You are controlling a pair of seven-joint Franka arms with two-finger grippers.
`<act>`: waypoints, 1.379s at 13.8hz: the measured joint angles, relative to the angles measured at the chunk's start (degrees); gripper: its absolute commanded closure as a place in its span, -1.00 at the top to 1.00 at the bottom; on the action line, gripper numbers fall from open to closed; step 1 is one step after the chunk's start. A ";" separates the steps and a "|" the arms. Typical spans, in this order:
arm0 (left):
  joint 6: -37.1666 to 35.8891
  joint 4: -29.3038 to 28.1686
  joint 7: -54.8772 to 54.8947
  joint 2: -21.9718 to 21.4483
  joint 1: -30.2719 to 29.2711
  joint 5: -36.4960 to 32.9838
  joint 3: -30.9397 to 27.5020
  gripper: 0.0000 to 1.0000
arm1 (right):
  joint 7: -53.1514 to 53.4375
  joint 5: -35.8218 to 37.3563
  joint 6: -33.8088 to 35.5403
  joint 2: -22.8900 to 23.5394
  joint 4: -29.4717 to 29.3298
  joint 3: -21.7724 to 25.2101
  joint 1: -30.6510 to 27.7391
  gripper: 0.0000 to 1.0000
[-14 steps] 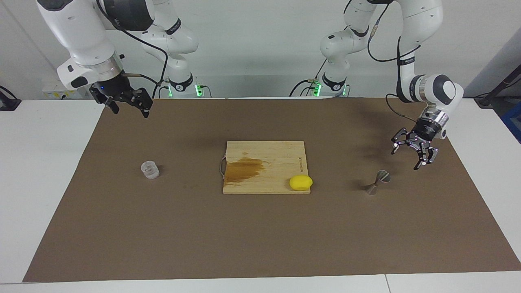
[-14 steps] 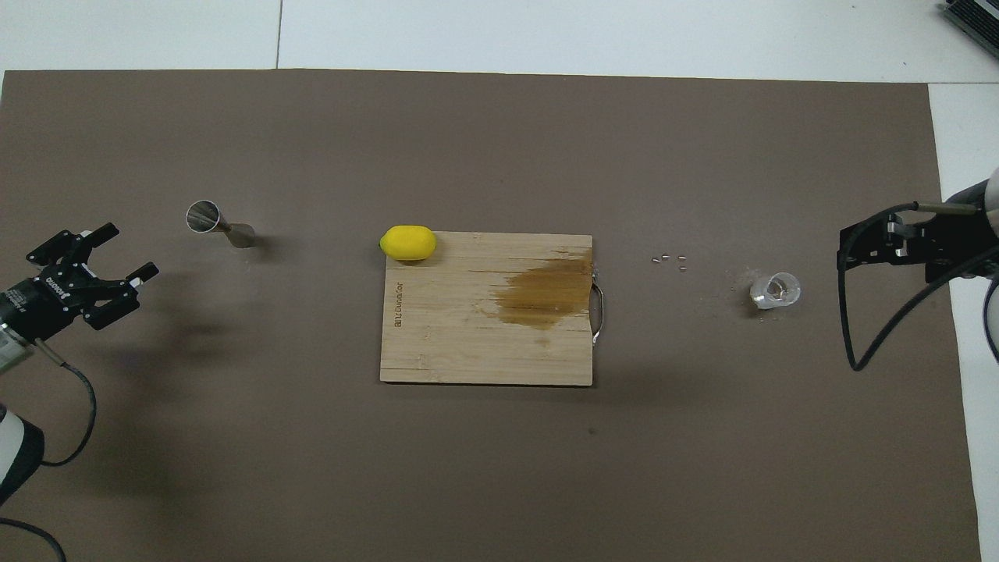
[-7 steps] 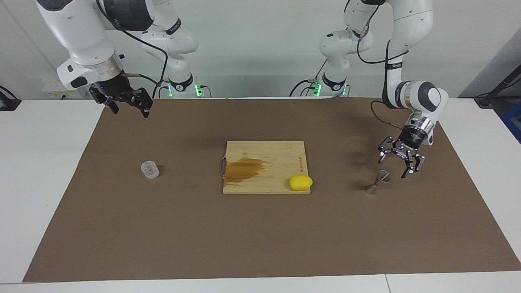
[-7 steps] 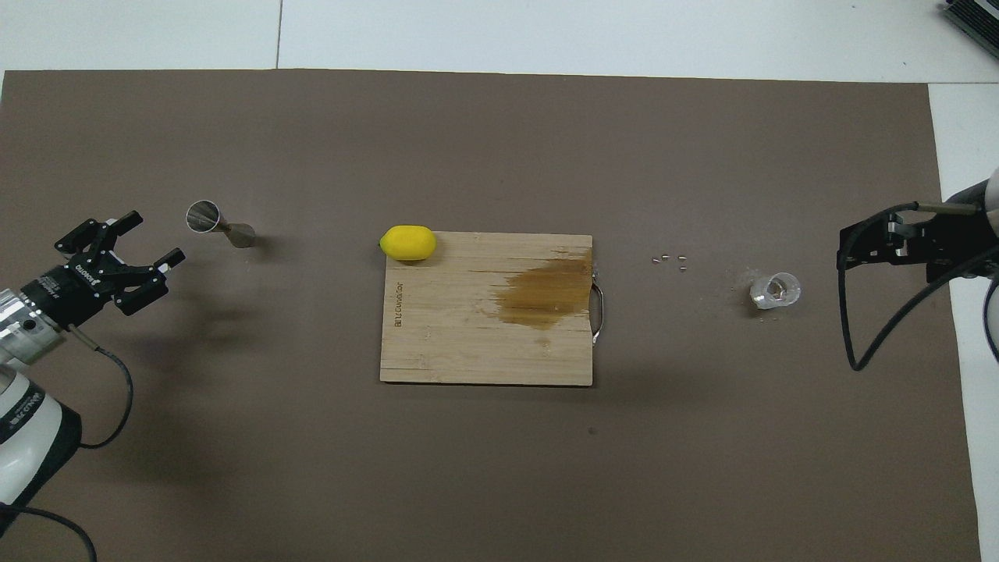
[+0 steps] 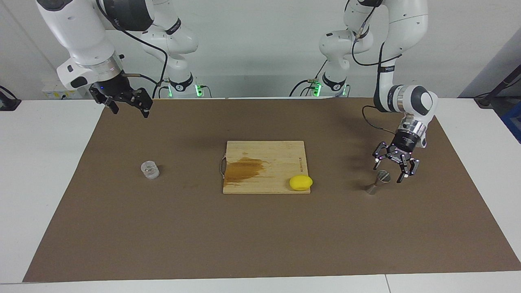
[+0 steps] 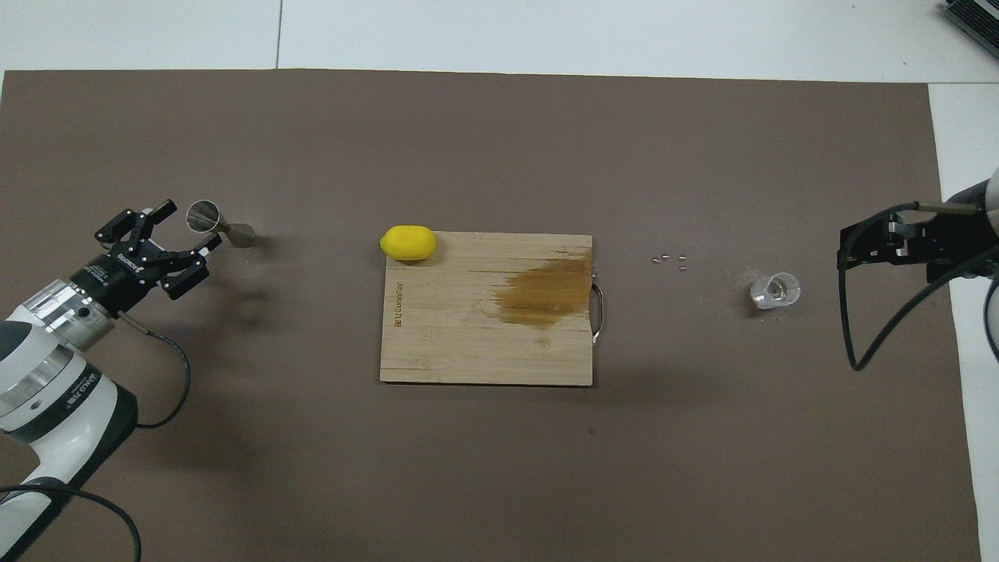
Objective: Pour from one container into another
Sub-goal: 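Close the left gripper on the metal cup and lift it, then carry the metal cup with the left gripper over the wooden board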
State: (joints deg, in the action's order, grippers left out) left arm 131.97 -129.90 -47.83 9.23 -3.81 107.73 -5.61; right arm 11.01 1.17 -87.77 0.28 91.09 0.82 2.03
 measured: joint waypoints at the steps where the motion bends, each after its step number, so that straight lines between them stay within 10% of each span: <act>1: 0.15 0.00 0.20 0.01 0.32 0.44 0.00 0.73 | 0.00 0.00 0.00 0.00 0.00 0.00 0.00 0.98; 3: 0.37 0.01 0.41 0.10 0.58 0.65 0.03 0.41 | 0.00 0.00 0.00 0.00 0.00 0.00 0.00 0.98; 4: 0.41 0.01 0.43 0.15 0.58 0.66 0.02 0.06 | 0.00 0.00 0.00 0.00 0.00 0.00 0.00 0.98; 5: 0.43 0.01 0.45 0.18 0.58 0.68 0.02 -0.76 | 0.00 0.00 0.00 0.00 0.00 0.00 -0.01 0.98; 6: 0.44 0.01 0.46 0.21 0.58 0.69 0.03 -1.00 | 0.00 0.00 0.00 0.00 0.00 0.00 -0.01 0.98; 19: -2.04 5.97 -1.97 -2.22 12.14 0.70 3.60 -1.00 | 0.00 0.00 -0.13 0.00 0.08 0.00 -0.01 0.98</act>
State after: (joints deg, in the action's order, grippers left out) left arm 129.93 -123.94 -49.80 7.02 8.33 108.43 -2.01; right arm 11.01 1.17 -87.90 0.28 91.17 0.82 2.02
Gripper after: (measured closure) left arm 0.498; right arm 0.009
